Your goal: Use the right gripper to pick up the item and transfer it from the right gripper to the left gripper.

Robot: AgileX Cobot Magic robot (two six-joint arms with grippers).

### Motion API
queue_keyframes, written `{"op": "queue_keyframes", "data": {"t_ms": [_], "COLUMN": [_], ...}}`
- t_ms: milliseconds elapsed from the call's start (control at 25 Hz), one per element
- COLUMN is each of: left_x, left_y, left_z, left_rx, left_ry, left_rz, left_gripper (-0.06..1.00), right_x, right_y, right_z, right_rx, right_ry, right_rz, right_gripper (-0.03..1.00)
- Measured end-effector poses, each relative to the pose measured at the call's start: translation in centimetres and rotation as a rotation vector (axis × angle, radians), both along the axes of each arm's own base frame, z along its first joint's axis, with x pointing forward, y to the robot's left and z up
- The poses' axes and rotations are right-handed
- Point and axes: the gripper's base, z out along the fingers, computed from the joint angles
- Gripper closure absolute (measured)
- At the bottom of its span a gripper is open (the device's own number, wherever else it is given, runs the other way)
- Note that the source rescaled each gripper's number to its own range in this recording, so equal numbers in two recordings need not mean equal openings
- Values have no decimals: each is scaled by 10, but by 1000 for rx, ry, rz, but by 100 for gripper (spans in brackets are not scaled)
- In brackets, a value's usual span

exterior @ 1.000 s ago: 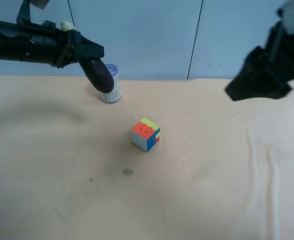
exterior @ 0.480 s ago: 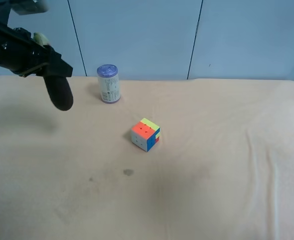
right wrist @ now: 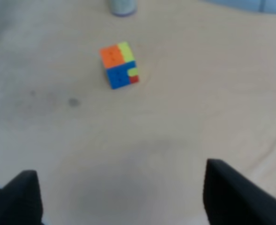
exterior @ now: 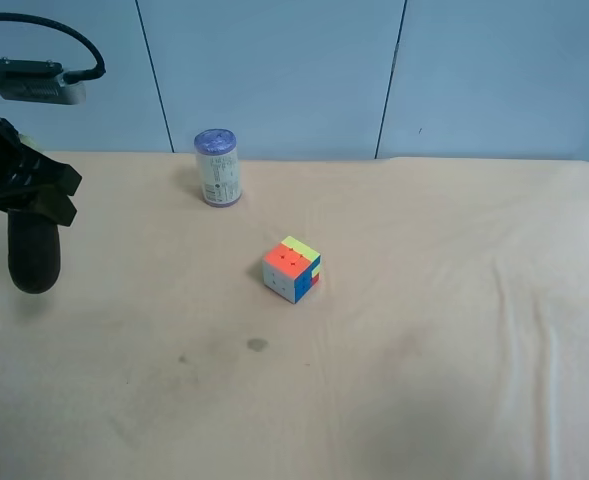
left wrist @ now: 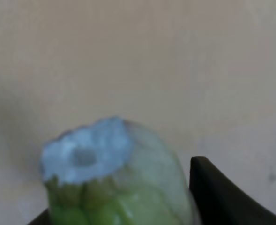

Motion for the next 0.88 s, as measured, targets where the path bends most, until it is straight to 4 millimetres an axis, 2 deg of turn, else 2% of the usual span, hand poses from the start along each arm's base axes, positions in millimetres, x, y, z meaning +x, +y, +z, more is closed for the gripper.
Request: {"op": "queue_keyframes", "data": {"t_ms": [160,520,720,880], "left_x": [1,20,26,34], "left_y": [5,6,5,4], "left_z": [-7,-53,-60,-63], "left_rx": [71,142,141,131], "left_ry": [43,169,155,98], "left_rz": [-4,-33,-36,-37], "left_gripper": [94,94,93,79], "right_x": [8,7,7,7], "right_y": [9,12,12,14], "right_z": [-13,-12,-12,-12], "right_rx": [-13,-12,-12,-12], "right_ry": [13,-2,-3,-2], "right_rz": [23,56,40,-66], "right_gripper": [42,42,42,42]}}
